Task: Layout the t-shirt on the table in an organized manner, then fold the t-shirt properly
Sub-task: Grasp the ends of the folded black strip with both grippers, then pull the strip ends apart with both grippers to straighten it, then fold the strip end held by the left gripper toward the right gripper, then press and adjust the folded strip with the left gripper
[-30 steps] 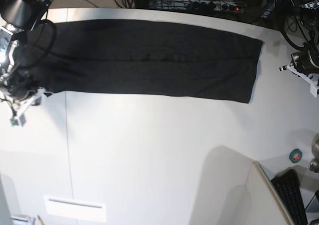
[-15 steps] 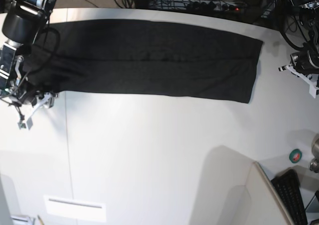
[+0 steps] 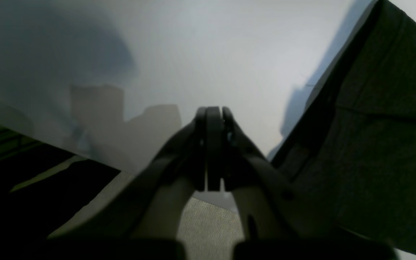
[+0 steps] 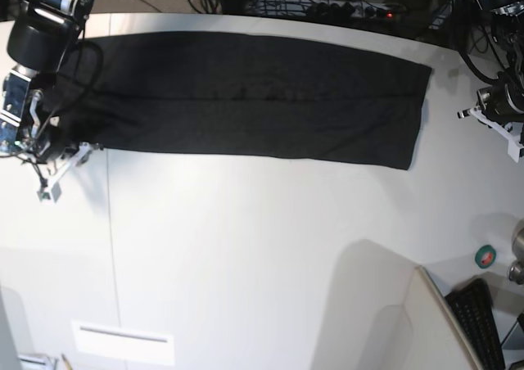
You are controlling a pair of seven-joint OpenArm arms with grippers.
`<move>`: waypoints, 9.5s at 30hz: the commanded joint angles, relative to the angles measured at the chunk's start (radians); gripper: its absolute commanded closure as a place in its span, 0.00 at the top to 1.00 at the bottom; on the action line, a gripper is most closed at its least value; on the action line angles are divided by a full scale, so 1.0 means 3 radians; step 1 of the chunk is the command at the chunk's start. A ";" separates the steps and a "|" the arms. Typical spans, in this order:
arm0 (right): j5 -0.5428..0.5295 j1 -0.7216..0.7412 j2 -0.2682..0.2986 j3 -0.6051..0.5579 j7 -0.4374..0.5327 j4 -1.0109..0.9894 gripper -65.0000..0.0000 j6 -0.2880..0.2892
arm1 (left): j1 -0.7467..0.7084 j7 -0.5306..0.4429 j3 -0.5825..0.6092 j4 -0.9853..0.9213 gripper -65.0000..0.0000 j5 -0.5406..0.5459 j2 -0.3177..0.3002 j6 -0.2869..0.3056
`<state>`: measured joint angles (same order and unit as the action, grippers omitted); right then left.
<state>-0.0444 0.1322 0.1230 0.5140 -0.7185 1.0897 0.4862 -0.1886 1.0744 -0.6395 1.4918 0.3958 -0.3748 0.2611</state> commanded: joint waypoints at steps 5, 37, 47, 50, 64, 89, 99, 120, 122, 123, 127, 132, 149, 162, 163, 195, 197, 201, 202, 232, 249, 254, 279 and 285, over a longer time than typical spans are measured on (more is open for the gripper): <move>-0.0033 0.0058 0.0048 0.0028 0.0060 0.0083 0.00 0.0003 | 0.0023 -0.0035 -0.0014 0.0042 0.00 0.0003 -0.0083 -0.0014; -0.0039 -0.1410 -0.0617 0.0023 -0.0242 0.1981 0.00 0.0024 | 0.0028 -0.0029 -0.0009 0.0042 0.00 0.0003 -0.0083 -0.0014; -0.0039 -0.1430 -0.0638 0.0033 -0.0635 0.2451 0.20 0.0029 | 0.0038 -0.0055 0.0467 0.0083 0.00 0.0028 0.0091 -0.0014; -0.0039 -0.1410 -0.0622 0.0156 -0.0610 0.2641 0.27 0.0029 | 0.0053 -0.0336 0.0574 0.0093 0.00 0.0028 0.0224 -0.0014; -0.0023 -0.0750 -0.0295 0.0662 0.0296 0.0840 0.00 0.0003 | 0.0253 -0.1124 0.1357 -0.0669 0.00 0.0003 0.0326 -0.0014; -0.0039 -0.0714 -0.0356 0.0647 0.0914 0.1265 0.00 -0.0513 | 0.0555 -0.0587 0.1030 0.0165 0.00 0.0039 0.0352 -0.0009; -0.0039 -0.0857 -0.0494 0.0632 0.0909 0.1863 0.00 -0.0508 | 0.0452 -0.0607 0.0513 -0.0080 0.59 0.0039 0.0382 0.0692; -0.0039 -0.0914 -0.0505 0.0637 0.0904 0.1833 0.00 -0.0191 | 0.0565 -0.0612 0.0605 -0.0720 0.93 0.0028 0.0408 0.1454; -0.0039 -0.0914 -0.0505 0.0637 0.0904 0.1833 0.00 -0.0191 | 0.0596 -0.0612 0.0600 -0.0740 0.93 0.0008 0.0454 0.1449; -0.0039 -0.0914 -0.0505 0.0637 0.0904 0.1833 0.00 -0.0191 | 0.0616 -0.0612 0.0605 -0.0786 0.93 0.0008 0.0454 0.1449; -0.0039 -0.0914 -0.0505 0.0647 0.0904 0.1833 0.00 -0.0191 | 0.0677 -0.0612 0.0610 -0.1016 0.89 0.0008 0.0444 0.1449; -0.0039 -0.0914 -0.0505 0.0642 0.0904 0.1833 0.00 -0.0191 | 0.0744 -0.0612 0.0615 -0.1288 0.78 0.0003 0.0449 0.1449; -0.0039 -0.0914 -0.0505 0.0657 0.0904 0.1838 0.00 -0.0191 | 0.0790 -0.1426 0.0574 -0.1865 0.00 0.0023 0.0014 0.1449; -0.0039 -0.0975 -0.0500 0.0637 0.0904 0.1858 0.00 -0.0191 | -0.0059 -0.1303 0.0687 0.0124 0.00 0.0003 0.0229 0.0672; -0.0039 -0.0975 -0.0500 0.0637 0.0904 0.1858 0.00 -0.0191 | -0.0110 -0.1190 0.0769 0.0288 0.00 0.0003 0.0255 0.0631; -0.0039 -0.0955 -0.0494 0.0637 0.0904 0.1838 0.00 -0.0191 | 0.0243 -0.0837 0.3203 0.0692 0.00 0.0003 0.0700 0.0068; -0.0039 -0.0955 -0.0494 0.0637 0.0904 0.1838 0.00 -0.0191 | 0.0248 -0.0837 0.3198 0.0687 0.00 0.0003 0.0710 0.0068; -0.0039 -0.0955 -0.0494 0.0637 0.0904 0.1838 0.00 -0.0191 | 0.0309 -0.0837 0.3208 0.0625 0.00 0.0003 0.0797 0.0068; -0.0039 -0.0955 -0.0494 0.0637 0.0904 0.1838 0.00 -0.0191 | 0.0324 -0.0837 0.3208 0.0590 0.00 0.0003 0.0802 0.0068; -0.0039 -0.0909 -0.0500 0.0647 0.0904 0.1838 0.00 -0.0191 | 0.0693 -0.0837 0.3986 0.0467 0.87 0.0034 0.0838 0.0068; -0.0039 -0.0909 -0.0500 0.0637 0.0904 0.1833 0.00 -0.0191 | 0.0432 -0.0265 0.3469 0.0462 0.00 0.0003 0.0633 0.0068; -0.0039 -0.0909 -0.0500 0.0662 0.0904 0.1833 0.00 -0.0191 | 0.0478 -0.0265 0.3863 0.0293 0.00 0.0003 0.0653 0.0068; -0.0039 -0.0909 -0.0500 0.0652 0.0904 0.1833 0.00 -0.0191 | 0.0524 -0.0254 0.2932 0.0231 0.00 0.0003 0.0633 0.0063; -0.0039 -0.0909 -0.0500 0.0642 0.0904 0.1833 0.00 -0.0191 | 0.0713 -0.0265 0.2953 -0.0152 0.00 0.0003 0.0735 0.0063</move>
<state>-0.0444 -0.1482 -0.0360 0.7059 -0.4717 1.6230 0.4274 0.0086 1.0092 0.2478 1.4288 0.3855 -0.1593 0.2760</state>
